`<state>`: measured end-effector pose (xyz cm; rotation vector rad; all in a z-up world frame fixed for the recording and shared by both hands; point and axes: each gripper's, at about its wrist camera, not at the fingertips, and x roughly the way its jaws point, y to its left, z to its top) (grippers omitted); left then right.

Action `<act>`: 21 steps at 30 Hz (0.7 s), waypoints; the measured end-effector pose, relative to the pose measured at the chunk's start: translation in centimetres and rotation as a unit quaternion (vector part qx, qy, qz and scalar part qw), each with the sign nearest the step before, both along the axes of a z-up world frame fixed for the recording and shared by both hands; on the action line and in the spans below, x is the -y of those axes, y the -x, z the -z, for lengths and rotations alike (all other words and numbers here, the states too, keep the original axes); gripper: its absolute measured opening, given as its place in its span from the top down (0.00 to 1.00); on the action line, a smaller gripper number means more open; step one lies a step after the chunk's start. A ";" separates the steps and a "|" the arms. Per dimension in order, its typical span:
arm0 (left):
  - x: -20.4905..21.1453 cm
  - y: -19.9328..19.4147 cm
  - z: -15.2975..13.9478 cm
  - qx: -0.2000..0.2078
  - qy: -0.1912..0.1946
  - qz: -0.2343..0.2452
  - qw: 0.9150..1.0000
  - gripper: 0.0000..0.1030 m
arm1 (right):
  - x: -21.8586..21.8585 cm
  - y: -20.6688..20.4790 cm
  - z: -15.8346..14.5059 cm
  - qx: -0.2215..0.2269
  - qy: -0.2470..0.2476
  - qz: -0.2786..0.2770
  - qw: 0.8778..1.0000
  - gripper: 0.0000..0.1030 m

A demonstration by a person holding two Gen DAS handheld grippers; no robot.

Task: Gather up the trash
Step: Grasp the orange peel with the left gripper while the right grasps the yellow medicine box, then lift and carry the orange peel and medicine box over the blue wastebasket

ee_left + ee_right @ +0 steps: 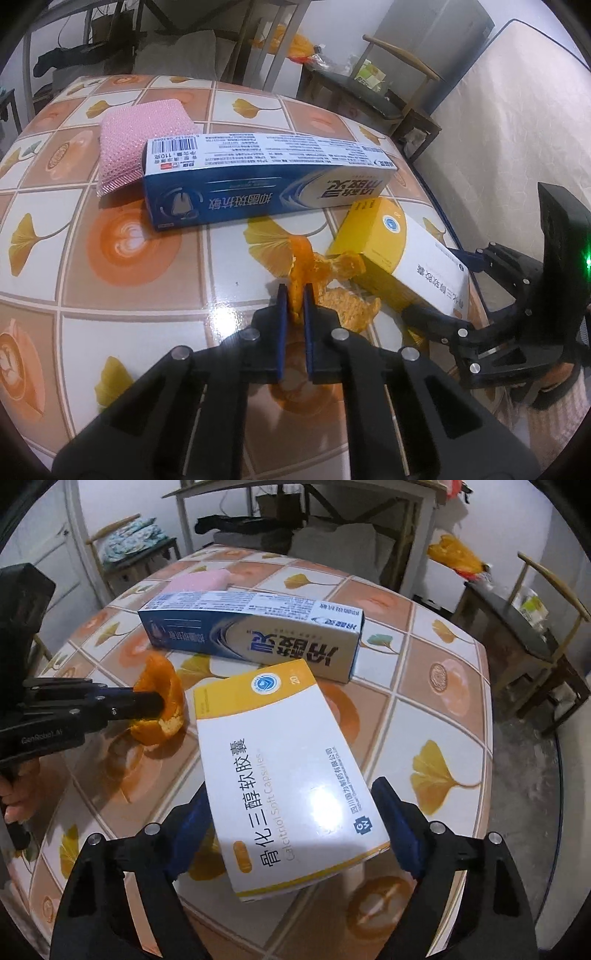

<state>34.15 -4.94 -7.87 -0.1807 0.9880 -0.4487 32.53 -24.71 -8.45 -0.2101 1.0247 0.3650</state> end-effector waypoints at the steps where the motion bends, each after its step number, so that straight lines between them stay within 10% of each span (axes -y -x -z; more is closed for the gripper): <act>1: -0.1 0.2 0.0 -0.001 0.001 0.000 1.000 0.95 | 0.1 0.2 -0.1 -0.002 -0.003 0.007 1.000 0.21; 21: -4.5 12.7 -0.6 -0.069 0.009 0.081 0.994 0.94 | -1.2 16.1 -3.0 -0.027 -0.063 0.107 0.992 0.23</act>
